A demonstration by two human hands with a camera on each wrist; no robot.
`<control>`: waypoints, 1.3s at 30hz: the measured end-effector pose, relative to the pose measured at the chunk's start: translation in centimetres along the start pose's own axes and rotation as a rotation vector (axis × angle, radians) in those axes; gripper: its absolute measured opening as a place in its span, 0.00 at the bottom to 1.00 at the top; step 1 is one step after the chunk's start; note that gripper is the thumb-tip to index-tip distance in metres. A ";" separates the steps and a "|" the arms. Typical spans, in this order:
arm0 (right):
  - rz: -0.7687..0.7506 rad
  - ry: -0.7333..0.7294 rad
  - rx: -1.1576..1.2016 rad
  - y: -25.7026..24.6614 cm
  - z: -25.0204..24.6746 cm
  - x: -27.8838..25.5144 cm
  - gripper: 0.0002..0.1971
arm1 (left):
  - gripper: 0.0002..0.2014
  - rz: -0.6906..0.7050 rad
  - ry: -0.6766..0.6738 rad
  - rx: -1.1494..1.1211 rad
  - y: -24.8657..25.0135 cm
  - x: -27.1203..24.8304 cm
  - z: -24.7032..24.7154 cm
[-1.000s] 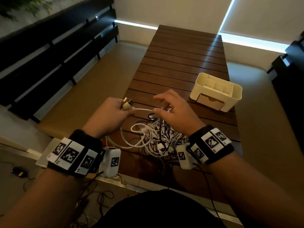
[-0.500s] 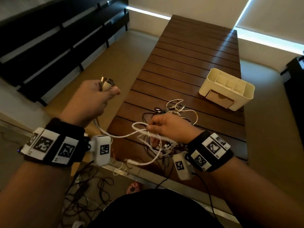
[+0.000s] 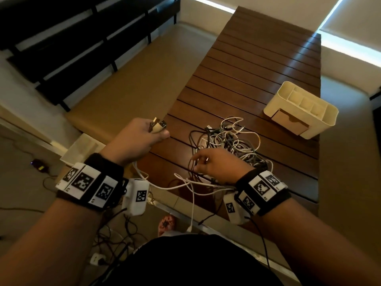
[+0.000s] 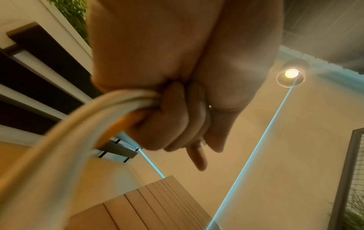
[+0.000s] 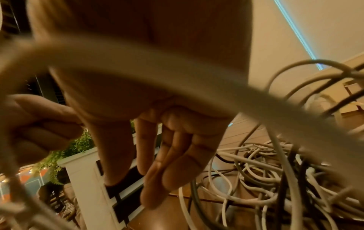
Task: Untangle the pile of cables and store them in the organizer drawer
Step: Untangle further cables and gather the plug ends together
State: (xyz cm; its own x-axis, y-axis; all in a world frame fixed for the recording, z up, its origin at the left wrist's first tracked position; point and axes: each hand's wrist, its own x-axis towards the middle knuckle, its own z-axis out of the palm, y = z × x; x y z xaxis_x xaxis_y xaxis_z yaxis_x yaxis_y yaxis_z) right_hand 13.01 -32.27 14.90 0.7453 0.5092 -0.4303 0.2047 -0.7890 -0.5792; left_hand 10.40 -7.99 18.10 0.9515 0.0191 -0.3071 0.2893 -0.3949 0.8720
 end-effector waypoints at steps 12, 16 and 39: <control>0.096 -0.638 0.506 0.4 3.1 -0.5 0.13 | 0.17 0.018 -0.003 -0.013 0.5 0.6 -0.1; 0.088 -0.342 0.310 1.1 3.3 0.0 0.11 | 0.19 -0.010 -0.006 0.011 0.1 0.8 0.1; 0.037 -0.075 0.063 2.9 4.2 0.8 0.23 | 0.15 0.051 0.047 -0.009 -0.7 0.6 2.5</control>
State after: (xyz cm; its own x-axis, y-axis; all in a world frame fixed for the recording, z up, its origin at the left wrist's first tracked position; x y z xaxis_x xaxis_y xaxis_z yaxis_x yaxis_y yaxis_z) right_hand 11.53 -32.76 9.99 0.7013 0.5061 -0.5020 0.1356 -0.7861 -0.6030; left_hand 10.46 -9.96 16.36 0.9687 0.0421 -0.2445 0.2414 -0.3883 0.8894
